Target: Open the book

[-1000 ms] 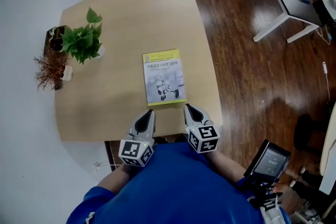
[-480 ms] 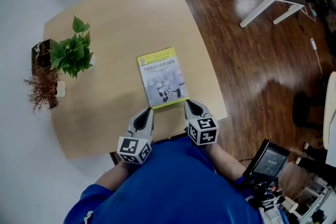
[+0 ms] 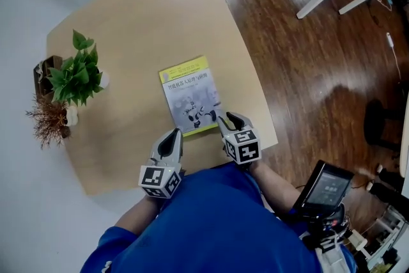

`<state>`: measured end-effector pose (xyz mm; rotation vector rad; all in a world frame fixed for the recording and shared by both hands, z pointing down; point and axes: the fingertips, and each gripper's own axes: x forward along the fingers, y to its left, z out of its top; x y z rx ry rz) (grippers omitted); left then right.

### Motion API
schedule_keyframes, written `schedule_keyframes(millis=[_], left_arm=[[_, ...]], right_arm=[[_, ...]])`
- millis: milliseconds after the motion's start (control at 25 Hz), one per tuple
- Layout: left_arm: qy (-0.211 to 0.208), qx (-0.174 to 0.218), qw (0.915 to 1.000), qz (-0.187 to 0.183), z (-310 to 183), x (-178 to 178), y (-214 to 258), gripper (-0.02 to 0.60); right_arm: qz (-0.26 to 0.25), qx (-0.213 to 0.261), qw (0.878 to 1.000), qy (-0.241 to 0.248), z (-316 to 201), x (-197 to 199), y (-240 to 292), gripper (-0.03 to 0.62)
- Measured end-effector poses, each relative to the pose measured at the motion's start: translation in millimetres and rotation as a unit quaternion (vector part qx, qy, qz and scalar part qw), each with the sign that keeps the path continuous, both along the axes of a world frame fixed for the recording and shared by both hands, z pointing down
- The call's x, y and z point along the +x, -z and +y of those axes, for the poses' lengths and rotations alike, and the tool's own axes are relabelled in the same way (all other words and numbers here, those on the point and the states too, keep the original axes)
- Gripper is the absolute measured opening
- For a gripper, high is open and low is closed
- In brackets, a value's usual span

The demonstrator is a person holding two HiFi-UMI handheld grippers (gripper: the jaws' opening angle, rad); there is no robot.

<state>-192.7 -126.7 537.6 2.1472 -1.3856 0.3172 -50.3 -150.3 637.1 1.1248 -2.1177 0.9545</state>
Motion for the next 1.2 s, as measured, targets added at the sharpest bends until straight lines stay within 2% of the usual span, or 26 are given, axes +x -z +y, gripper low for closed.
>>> schedule_keyframes(millis=[240,560,1200], left_arm=[[0.008,-0.018,0.9997,-0.014,-15.1,5.2,-10.9,0.008],[0.015,-0.020,0.9996,-0.014,-16.5,0.4,-7.8,0.008],[0.017,-0.015,0.9997,-0.011,-24.7,-2.4,-5.6,0.008]], right_arm=[[-0.002,-0.033,0.999,0.022,-24.5,-1.4,-24.2,0.115],[0.008,-0.052,0.998,0.037,-25.8,-6.5,-27.0,0.115],[0.067,-0.036,0.995,0.069,-23.8,-10.4,-21.2,0.107]])
